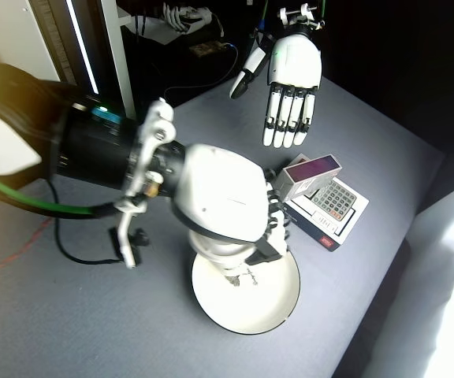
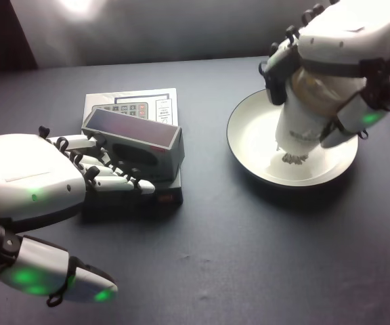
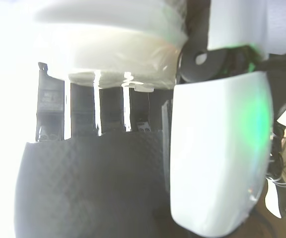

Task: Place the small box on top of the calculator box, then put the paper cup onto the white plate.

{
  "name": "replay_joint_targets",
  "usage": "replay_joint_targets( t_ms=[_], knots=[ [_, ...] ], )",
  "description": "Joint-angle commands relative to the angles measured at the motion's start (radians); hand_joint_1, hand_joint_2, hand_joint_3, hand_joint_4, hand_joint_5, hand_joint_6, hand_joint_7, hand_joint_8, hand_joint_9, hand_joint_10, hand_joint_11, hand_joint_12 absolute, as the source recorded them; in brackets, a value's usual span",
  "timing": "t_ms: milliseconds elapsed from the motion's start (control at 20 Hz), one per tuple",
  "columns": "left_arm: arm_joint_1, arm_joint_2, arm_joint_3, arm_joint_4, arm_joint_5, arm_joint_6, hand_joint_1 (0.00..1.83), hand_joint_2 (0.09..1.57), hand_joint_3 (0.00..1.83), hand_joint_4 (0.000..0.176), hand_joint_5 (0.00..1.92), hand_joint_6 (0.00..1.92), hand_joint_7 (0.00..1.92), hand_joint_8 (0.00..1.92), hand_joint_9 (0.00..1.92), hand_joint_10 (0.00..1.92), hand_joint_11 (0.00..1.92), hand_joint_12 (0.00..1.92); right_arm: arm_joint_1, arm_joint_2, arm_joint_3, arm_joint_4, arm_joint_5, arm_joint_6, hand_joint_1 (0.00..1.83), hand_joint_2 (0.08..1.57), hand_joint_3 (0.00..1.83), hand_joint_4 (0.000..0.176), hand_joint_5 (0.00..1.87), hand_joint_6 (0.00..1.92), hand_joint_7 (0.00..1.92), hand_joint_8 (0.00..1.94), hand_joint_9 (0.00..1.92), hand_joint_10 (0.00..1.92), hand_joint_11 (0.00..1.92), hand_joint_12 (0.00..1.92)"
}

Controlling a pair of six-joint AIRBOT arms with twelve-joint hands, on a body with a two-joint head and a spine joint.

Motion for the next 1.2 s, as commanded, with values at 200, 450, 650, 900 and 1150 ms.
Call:
replay_joint_targets(
  t_ms=[200,450,650,900,1150],
  knots=[
    [-0.013,0.01,0.003,-0.017,-0.086,-0.004,0.25,1.08,0.0,0.0,0.21,0.0,0.34,0.0,0.35,0.0,0.0,0.75,0.021,-0.086,0.122,0.005,0.03,0.003,1.5,1.08,0.0,0.0,0.94,0.9,1.08,0.75,0.96,0.99,0.87,1.5],
    [-0.013,0.009,0.005,-0.019,-0.086,-0.004,0.24,1.08,0.0,0.0,0.21,0.0,0.35,0.0,0.37,0.01,0.0,0.78,0.042,-0.147,0.203,0.006,-0.019,-0.021,1.5,1.08,0.0,0.0,0.93,0.92,1.06,0.8,0.95,1.0,0.89,1.48],
    [-0.013,0.009,0.006,-0.02,-0.086,-0.004,0.25,1.07,0.0,0.0,0.22,0.0,0.36,0.0,0.37,0.0,0.0,0.76,0.042,-0.164,0.203,0.008,-0.045,-0.027,1.5,1.08,0.0,0.0,0.94,0.91,1.08,0.75,0.95,0.99,0.88,1.48],
    [-0.013,0.009,0.005,-0.02,-0.086,-0.004,0.23,1.07,0.0,0.0,0.23,0.0,0.36,0.0,0.37,0.0,0.0,0.79,0.054,-0.184,0.203,0.01,-0.073,-0.001,1.5,1.08,0.0,0.0,0.93,0.93,1.07,0.77,0.95,0.98,0.88,1.47],
    [-0.012,0.009,0.006,-0.019,-0.084,-0.004,0.22,1.08,0.0,0.0,0.21,0.0,0.34,0.0,0.35,0.0,0.0,0.75,0.054,-0.194,0.202,0.012,-0.098,0.032,1.5,1.09,0.0,0.0,0.91,0.96,1.06,0.79,0.94,1.0,0.88,1.47]
  ],
)
